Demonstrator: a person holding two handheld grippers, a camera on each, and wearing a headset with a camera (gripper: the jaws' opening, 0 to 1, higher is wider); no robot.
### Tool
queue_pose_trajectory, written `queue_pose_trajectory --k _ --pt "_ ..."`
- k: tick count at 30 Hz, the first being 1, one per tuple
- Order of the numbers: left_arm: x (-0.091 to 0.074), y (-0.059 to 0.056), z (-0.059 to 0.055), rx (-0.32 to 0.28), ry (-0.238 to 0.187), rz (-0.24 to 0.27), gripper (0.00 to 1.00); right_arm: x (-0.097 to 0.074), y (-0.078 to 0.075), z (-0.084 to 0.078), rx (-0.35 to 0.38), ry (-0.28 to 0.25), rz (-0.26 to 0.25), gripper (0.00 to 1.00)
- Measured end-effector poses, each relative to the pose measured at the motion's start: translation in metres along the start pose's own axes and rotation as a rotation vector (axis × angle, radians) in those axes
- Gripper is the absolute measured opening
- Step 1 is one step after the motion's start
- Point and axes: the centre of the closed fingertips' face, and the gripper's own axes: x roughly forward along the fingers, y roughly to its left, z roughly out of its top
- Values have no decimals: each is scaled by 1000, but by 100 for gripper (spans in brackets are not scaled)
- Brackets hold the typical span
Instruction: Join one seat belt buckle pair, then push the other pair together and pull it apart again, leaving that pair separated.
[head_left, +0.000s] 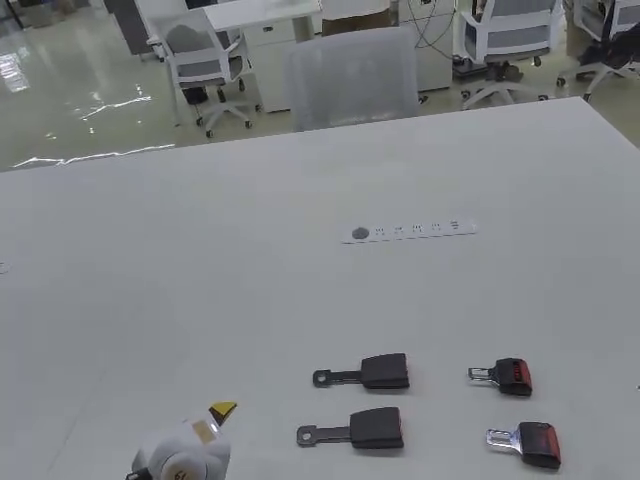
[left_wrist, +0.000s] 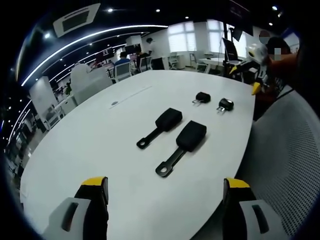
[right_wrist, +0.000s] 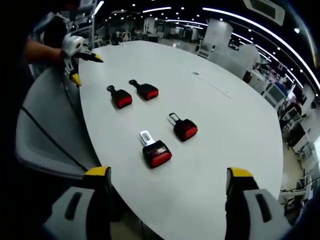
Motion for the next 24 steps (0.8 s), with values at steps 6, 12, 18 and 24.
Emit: queue_pose_trajectory --k 6,12,18,24 --pt "4 0 -3 17 11 1 96 4 -1 0 7 3 2 98" --pt "4 -1 -5 19 12 -7 97 10 3 4 5 6 14 98" --pt "6 -3 -6 21 22 -12 96 12 0 10 4 2 8 98" --pt "5 1 -10 40 46 3 95 15 2 7 -13 31 28 94"
